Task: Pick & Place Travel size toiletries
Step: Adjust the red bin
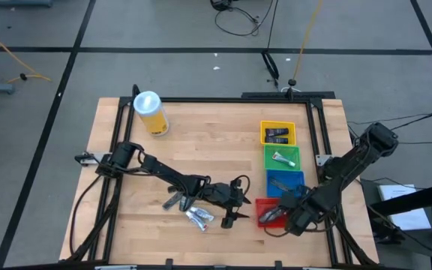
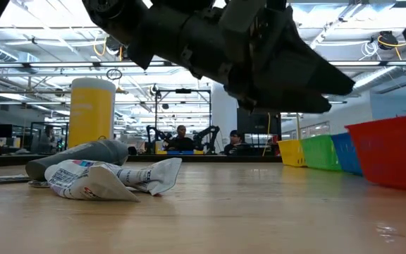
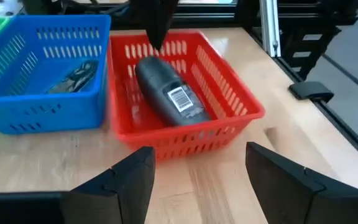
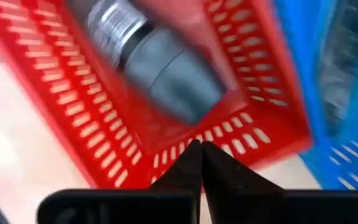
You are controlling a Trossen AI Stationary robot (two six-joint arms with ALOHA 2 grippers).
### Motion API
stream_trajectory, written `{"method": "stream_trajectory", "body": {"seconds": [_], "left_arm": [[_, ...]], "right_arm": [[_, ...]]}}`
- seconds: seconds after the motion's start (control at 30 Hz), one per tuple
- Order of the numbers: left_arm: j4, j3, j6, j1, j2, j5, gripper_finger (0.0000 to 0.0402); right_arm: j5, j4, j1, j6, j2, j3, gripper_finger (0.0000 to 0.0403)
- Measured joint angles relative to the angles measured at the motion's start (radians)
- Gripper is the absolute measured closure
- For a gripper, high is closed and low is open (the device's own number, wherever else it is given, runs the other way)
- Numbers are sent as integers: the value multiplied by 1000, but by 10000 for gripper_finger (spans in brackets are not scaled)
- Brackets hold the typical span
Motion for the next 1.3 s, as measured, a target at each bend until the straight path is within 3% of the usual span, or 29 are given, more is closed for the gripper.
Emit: {"method": "stream_trajectory", "body": {"seconds": [0.23, 0.4, 0.6, 0.7, 0.8, 0.93, 1.07, 1.17, 1.3], "left_arm": [[0, 0, 1, 0, 0, -12, 158], [3, 0, 0, 0, 0, -13, 158], [7, 0, -2, 0, 0, -13, 158], [11, 0, -9, -3, 0, -12, 158], [3, 0, -11, -3, 0, -12, 158], [-4, 0, -8, -3, 0, -12, 158], [-19, 0, -4, -3, 0, -12, 158], [-27, 0, -4, -4, 0, -12, 158], [-72, 0, 10, -14, 0, -26, 158]], "right_arm": [[-6, -164, 40, 175, -49, -1, 402], [8, -128, 69, 216, -68, -1, 402], [197, 30, 66, 86, -70, -1, 402], [294, 11, 17, 57, -70, -1, 402], [310, -28, -72, 1, -70, -1, 402], [265, 29, -179, -178, -70, -2, 402], [184, 256, -197, -403, -70, -3, 402], [136, 432, -198, -480, -42, -2, 402], [37, 543, -202, -538, 49, -2, 403]]}}
